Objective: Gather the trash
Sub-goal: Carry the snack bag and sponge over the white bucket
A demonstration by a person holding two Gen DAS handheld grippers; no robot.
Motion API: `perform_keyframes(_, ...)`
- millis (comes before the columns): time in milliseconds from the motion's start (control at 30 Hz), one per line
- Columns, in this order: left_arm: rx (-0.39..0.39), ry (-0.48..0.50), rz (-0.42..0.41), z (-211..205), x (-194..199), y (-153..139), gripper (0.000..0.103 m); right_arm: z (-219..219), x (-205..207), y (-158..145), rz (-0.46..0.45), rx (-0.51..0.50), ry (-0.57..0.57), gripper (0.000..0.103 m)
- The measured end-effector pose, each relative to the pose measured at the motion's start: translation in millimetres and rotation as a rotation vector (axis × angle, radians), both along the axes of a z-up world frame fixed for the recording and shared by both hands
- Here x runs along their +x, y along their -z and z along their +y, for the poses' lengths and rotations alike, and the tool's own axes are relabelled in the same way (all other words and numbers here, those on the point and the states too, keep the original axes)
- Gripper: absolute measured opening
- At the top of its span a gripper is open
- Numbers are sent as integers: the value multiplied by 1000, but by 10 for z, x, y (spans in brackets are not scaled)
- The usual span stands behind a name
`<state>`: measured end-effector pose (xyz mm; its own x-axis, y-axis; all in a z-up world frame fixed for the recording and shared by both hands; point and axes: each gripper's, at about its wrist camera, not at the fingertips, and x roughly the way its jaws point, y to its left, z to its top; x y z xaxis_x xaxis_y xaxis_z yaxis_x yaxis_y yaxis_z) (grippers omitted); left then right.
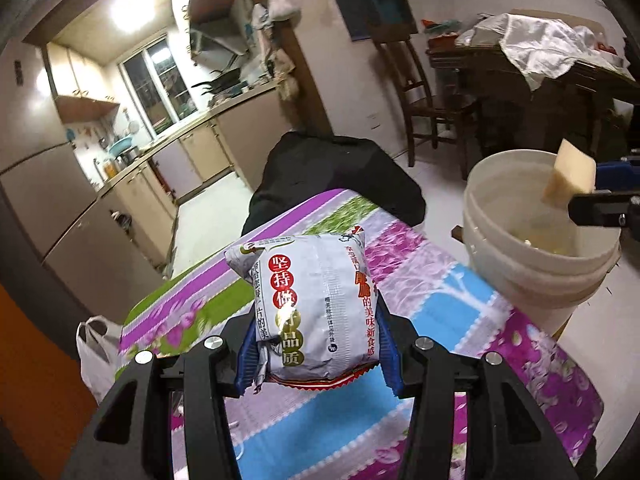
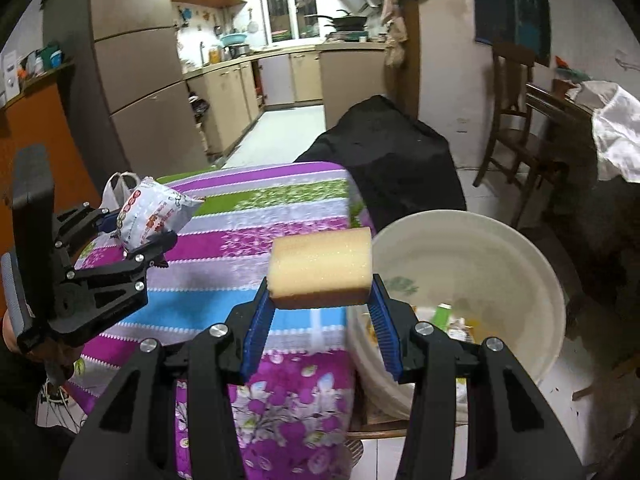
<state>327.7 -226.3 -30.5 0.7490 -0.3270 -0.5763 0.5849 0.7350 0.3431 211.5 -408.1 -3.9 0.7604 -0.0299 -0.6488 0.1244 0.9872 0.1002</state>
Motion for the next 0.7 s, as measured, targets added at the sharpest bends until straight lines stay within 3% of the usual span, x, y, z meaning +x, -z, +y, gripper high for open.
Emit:
perform_keyframes(433, 21, 134, -29, -862, -78, -108, 50, -573, -134, -72, 25, -23, 109, 45)
perform_keyframes(700, 40, 221, -42, -1682, -9, -170, 50, -1159, -208, -77, 129, -17, 203, 45)
